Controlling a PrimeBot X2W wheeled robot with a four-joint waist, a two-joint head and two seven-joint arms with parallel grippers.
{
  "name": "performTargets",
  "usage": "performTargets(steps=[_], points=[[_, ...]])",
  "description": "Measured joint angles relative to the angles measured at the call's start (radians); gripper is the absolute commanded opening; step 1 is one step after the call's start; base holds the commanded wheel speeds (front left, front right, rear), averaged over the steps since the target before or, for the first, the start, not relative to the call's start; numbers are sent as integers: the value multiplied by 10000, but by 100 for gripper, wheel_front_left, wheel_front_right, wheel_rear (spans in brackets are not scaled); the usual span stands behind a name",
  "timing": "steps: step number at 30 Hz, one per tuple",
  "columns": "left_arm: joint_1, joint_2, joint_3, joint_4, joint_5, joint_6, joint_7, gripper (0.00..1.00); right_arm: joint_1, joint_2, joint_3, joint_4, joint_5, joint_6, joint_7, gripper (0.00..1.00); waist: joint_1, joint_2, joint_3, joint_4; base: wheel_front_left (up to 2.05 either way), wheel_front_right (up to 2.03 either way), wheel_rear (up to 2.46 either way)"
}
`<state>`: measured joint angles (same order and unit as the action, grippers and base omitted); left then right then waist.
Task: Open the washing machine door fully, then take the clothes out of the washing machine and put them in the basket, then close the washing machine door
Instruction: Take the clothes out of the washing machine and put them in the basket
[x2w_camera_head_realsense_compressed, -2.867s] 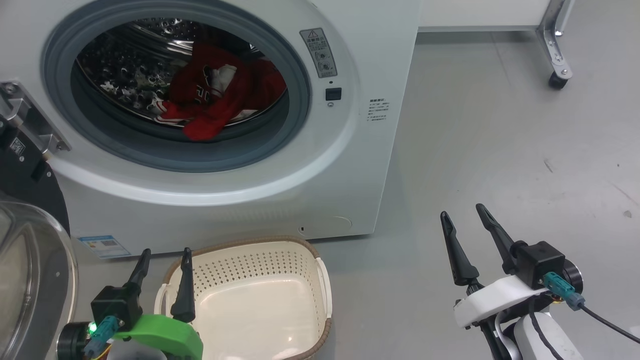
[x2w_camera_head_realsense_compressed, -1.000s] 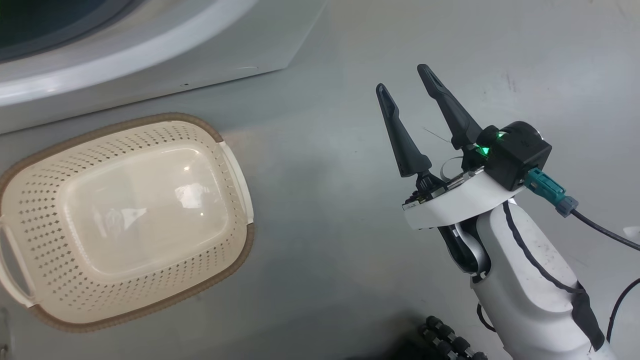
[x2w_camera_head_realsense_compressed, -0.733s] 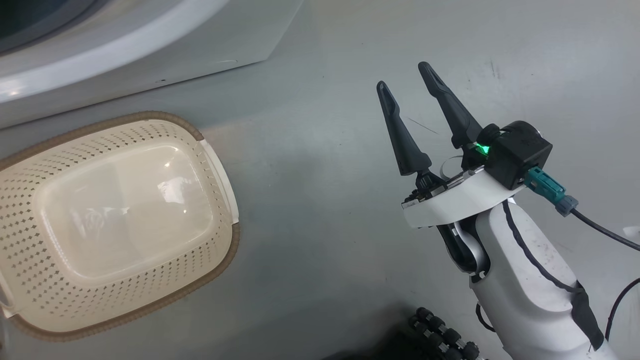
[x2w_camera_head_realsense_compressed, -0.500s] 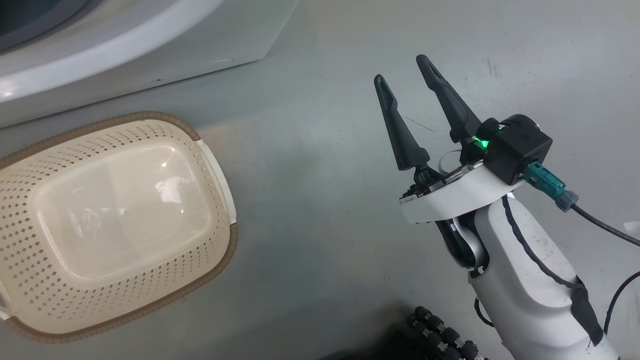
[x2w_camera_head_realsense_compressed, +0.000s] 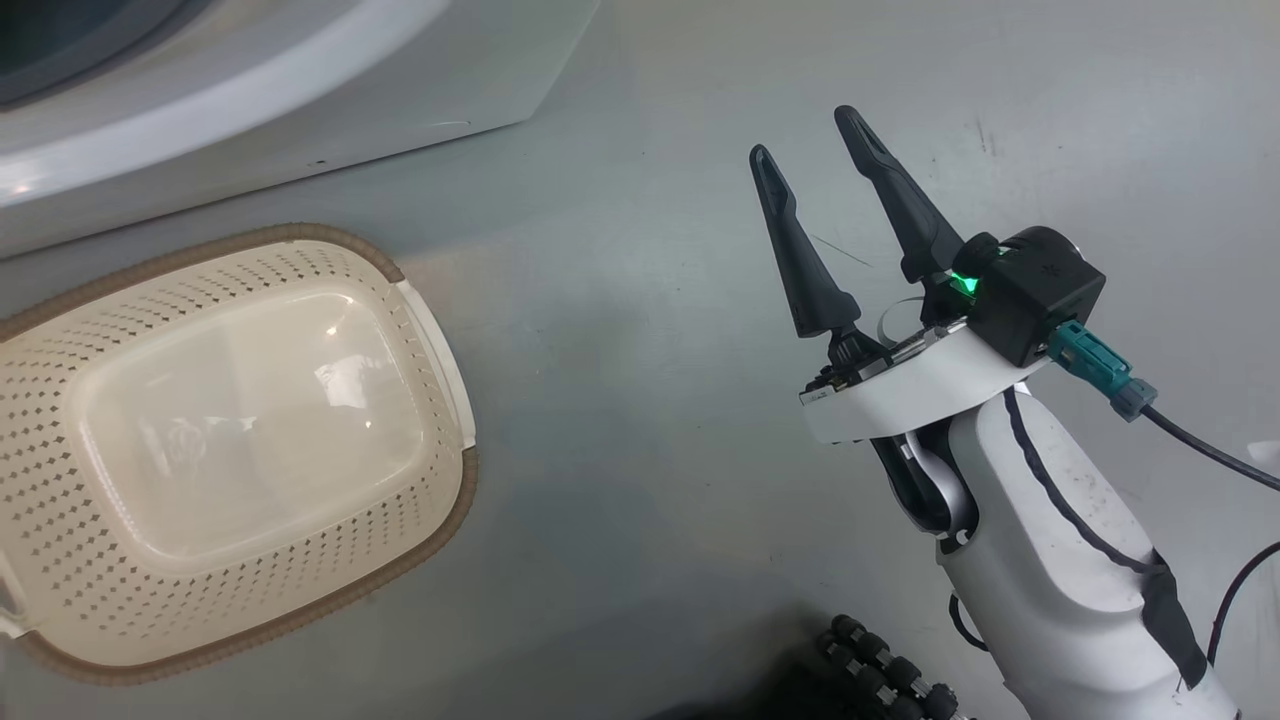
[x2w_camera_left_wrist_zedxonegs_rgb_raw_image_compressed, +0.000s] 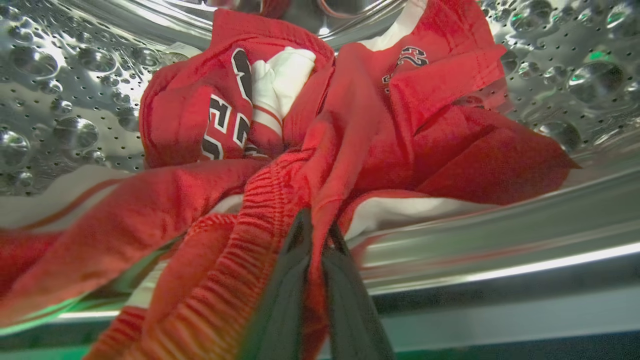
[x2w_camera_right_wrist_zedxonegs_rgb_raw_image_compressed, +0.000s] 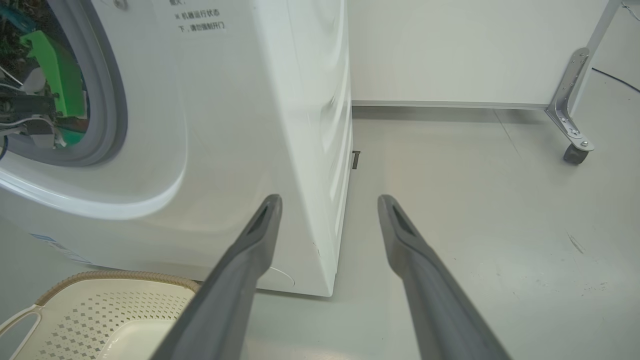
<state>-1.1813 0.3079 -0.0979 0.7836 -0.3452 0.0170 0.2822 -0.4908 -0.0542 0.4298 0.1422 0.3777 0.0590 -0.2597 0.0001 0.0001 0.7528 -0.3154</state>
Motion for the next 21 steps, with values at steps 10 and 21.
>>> performTargets(steps=[10, 21], points=[[-14, -403, -163, 73, 148, -4, -1289, 0, 0, 0, -105, 115, -121, -92, 0, 100, 0, 0, -242, 219, 0, 0, 0], [573, -943, -115, -311, 119, -105, -3304, 0, 36, -4, -301, 314, -357, -90, 0, 100, 0, 0, -739, 640, 0, 0, 0]])
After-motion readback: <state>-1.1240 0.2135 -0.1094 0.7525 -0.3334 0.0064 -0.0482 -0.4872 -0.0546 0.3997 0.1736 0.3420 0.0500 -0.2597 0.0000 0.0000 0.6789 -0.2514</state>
